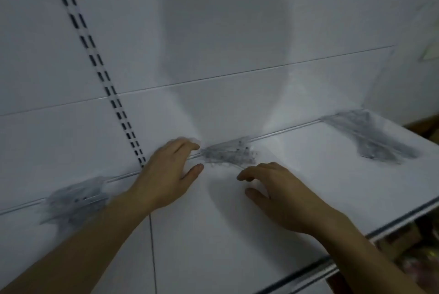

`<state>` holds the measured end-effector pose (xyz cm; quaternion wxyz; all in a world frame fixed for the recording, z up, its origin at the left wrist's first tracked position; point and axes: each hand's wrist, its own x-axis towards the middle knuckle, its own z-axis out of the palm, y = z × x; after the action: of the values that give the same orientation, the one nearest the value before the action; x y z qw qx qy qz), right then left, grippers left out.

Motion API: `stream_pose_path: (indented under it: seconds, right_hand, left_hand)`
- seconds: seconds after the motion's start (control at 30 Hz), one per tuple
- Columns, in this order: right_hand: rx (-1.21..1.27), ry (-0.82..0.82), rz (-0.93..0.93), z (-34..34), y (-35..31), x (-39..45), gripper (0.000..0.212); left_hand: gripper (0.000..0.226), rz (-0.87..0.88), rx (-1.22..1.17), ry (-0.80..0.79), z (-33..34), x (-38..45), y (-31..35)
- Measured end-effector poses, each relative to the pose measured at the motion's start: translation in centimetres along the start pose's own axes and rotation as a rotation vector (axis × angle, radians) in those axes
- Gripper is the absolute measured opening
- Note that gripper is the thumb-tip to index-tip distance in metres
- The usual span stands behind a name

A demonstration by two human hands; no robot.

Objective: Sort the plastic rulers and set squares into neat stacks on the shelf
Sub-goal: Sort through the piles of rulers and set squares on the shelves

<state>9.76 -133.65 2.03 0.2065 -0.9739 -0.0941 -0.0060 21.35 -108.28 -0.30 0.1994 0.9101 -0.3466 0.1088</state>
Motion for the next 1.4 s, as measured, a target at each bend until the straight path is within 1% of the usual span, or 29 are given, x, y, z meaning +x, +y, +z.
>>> stream_pose_path:
  seconds: [0.1,0.27,0.43,0.57,0.8,0.87,0.93,1.0,1.1,1.17,1.27,1.4]
  right_hand:
    - [-0.044,-0.083,-0.161,0.5,-4.3,2.4,0.032]
    - [-0.039,-0.212,-0.431,2.7,-13.4,6.0,0.035]
    - [-0.034,-0.219,-0.666,6.3,-25.0,7.5,0.046]
    - [-0.058,-0.208,-0.786,9.8,-35.4,6.3,0.051]
    - [-0.076,-0.273,-1.007,17.3,-52.4,3.7,0.055]
    - [-0.075,-0.319,-1.057,19.2,-57.0,3.1,0.056]
    - [-0.080,-0.370,-1.126,20.9,-62.0,2.2,0.058]
    - [-0.078,-0.395,-1.208,22.3,-67.1,1.2,0.058]
    - [-0.067,-0.439,-1.337,24.5,-74.1,-0.6,0.052]
    - [-0.076,-0.478,-1.405,26.5,-77.7,-1.5,0.049]
    - [-0.098,-0.518,-1.484,29.4,-81.7,-1.7,0.058]
    - [-0.120,-0.526,-1.536,32.3,-87.1,-0.6,0.062]
  left_hand:
    - [0.052,-0.098,0.070,0.032,-3.7,-4.8,-2.7]
    - [0.051,-0.345,0.196,0.074,-11.1,-15.6,-7.5]
    - [0.074,-0.629,0.357,0.083,-18.7,-28.4,-11.1]
    - [0.086,-0.770,0.410,0.086,-24.4,-38.6,-13.4]
    - [0.077,-1.058,0.393,0.191,-32.9,-56.1,-16.1]
    - [0.070,-1.132,0.406,0.210,-34.9,-60.6,-16.0]
    - [0.069,-1.210,0.401,0.238,-36.9,-65.0,-15.5]
    - [0.071,-1.264,0.417,0.276,-38.9,-69.2,-15.4]
    - [0.063,-1.308,0.471,0.337,-40.9,-74.6,-15.1]
    - [0.058,-1.375,0.493,0.365,-41.6,-77.4,-14.7]
    - [0.063,-1.493,0.530,0.353,-42.2,-81.5,-15.4]
    - [0.067,-1.563,0.527,0.345,-43.8,-86.4,-18.4]
